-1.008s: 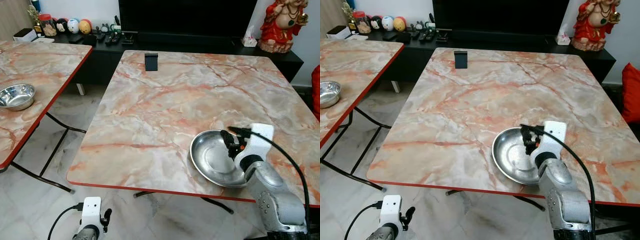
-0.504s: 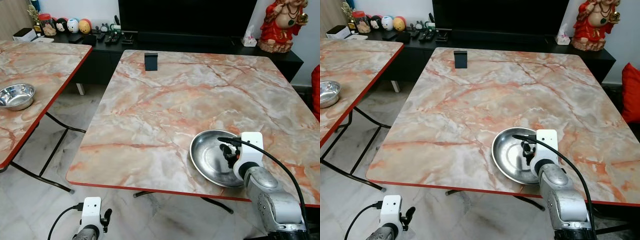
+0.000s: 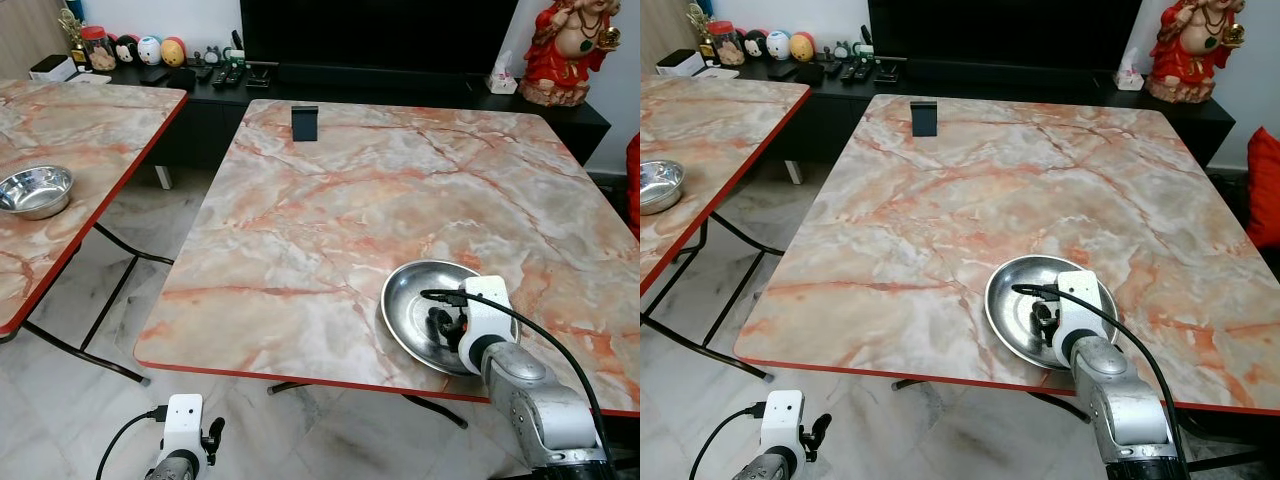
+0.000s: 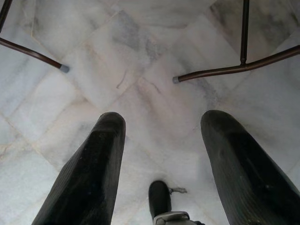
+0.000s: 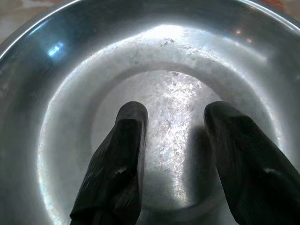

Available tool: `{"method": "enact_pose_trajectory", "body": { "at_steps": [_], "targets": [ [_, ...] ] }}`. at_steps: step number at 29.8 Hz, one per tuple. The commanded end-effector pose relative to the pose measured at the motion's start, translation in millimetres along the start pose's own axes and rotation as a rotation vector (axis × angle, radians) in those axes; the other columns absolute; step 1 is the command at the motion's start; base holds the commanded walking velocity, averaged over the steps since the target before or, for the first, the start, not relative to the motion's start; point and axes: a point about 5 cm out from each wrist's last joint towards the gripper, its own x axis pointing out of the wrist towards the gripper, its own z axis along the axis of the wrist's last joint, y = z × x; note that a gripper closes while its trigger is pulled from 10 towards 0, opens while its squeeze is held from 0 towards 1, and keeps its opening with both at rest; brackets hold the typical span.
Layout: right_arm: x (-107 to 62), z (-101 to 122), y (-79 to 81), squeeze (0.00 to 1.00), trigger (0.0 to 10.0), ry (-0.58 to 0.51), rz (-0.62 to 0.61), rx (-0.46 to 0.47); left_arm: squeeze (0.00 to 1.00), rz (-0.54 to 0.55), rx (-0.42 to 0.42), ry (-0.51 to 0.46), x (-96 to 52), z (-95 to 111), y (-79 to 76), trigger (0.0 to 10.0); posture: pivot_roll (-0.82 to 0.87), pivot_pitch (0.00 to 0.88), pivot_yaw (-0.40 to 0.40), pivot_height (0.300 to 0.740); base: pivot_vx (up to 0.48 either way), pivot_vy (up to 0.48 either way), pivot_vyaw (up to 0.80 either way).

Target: Setting the table

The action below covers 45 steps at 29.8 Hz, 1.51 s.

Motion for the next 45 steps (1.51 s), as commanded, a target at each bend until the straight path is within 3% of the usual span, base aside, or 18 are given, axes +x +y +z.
{"method": "enact_pose_trajectory", "body": {
  "at_steps": [1,11,27,41,45],
  "targets": [
    [-0.2,-4,-1.8,0.0,10.0,0.031,-0.002,-0.014,0.0,-0.006,-0.007,0.022,-1.2,-5,-1.7,10.0,-0.12,0.027,-0.034,0.736,0.0,0.0,0.0],
    [-3.4,-11,-4.8,0.0,10.0,0.084,0.004,-0.097,0.0,-0.01,-0.011,0.027,-1.6,-6,-3.0,10.0,-0.13,0.032,-0.037,0.736,0.0,0.0,0.0],
    [-9.3,-2,-3.7,0.0,10.0,0.055,0.015,-0.092,0.0,-0.009,-0.011,0.024,-1.5,-6,-3.9,10.0,-0.13,0.034,-0.039,0.736,0.0,0.0,0.0],
    [-11.3,18,-6.3,0.0,10.0,-0.073,-0.01,-0.026,0.0,-0.001,-0.015,0.017,-1.4,-5,-3.0,10.0,-0.13,0.035,-0.04,0.736,0.0,0.0,0.0],
    [-14.3,35,-2.5,0.0,10.0,-0.225,-0.001,-0.003,0.0,-0.001,-0.014,0.014,-1.6,-5,-2.9,10.0,-0.13,0.035,-0.036,0.736,0.0,0.0,0.0]
  ]
}}
